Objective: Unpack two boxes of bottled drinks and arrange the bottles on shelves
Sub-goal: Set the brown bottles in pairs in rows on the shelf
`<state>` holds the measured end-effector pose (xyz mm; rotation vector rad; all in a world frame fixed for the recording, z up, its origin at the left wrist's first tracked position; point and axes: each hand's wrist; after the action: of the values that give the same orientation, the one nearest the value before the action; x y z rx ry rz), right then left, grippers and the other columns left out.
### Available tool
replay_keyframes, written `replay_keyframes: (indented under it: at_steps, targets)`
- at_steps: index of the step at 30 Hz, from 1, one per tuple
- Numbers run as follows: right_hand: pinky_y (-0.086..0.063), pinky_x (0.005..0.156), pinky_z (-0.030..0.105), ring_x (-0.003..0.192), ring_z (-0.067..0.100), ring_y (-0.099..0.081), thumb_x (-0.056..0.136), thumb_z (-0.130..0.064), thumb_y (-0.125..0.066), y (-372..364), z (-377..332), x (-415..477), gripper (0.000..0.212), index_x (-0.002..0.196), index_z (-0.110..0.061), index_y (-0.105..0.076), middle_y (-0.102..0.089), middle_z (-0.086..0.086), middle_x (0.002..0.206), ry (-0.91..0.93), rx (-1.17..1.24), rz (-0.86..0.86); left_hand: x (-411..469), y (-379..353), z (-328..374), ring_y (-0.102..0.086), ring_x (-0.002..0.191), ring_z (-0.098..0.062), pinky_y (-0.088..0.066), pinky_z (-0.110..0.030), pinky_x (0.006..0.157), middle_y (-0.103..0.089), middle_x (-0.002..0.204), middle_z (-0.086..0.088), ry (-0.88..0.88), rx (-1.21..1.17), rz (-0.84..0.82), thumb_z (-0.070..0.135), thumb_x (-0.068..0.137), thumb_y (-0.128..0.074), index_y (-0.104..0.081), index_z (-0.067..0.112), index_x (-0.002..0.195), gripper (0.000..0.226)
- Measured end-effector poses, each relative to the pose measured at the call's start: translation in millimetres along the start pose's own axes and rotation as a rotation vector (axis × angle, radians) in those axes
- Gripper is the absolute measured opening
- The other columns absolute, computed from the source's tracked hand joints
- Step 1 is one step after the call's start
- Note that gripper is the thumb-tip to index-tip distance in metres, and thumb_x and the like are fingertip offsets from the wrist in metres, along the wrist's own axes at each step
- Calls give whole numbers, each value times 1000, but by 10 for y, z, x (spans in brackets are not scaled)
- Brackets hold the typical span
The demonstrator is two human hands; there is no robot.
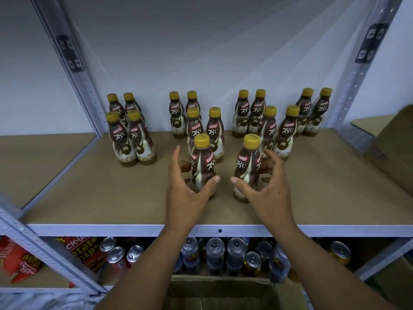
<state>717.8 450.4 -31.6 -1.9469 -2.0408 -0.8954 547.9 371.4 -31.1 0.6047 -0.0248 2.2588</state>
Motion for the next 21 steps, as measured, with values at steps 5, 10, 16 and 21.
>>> replay_keyframes:
  at_steps: [5, 10, 16, 21]
  targets:
    - [-51, 98, 32, 113, 8, -59, 70, -42, -90, -16, 7, -5, 89, 143, -33, -39, -61, -7, 124, -1, 7, 12, 12, 2, -16, -58, 117, -3, -50, -23, 93, -59, 123, 12, -11, 12, -7, 32, 78, -88, -19, 50, 154, 105]
    - [-48, 92, 23, 108, -2, -59, 72, -36, -89, -22, 7, -6, 86, 142, -34, -39, -61, -17, 114, -10, 23, 10, 19, -5, -26, -62, 113, 2, -47, -8, 86, -62, 124, 15, -5, -14, -34, 21, 83, -83, -19, 45, 156, 100]
    - [-48, 96, 25, 114, 4, -57, 69, -45, -90, -17, -4, -12, 93, 144, -34, -37, -59, -8, 124, -12, 38, 13, 13, 7, 1, -52, 125, 3, -45, -13, 95, -56, 133, 14, -11, -5, -17, 34, 77, -89, -20, 52, 153, 104]
    - [-52, 96, 35, 110, 11, -58, 68, -49, -89, -12, 5, -1, 93, 145, -31, -39, -59, -5, 119, -12, 21, 25, 26, 23, 11, -53, 119, 1, -43, -11, 92, -57, 125, 12, -18, 29, 16, 37, 73, -91, -20, 57, 148, 105]
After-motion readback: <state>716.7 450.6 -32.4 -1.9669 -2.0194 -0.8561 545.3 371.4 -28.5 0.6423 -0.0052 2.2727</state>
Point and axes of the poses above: each hand's wrist, its own x-axis towards the middle knuckle, its own y-axis out of the back of the hand, z = x × y
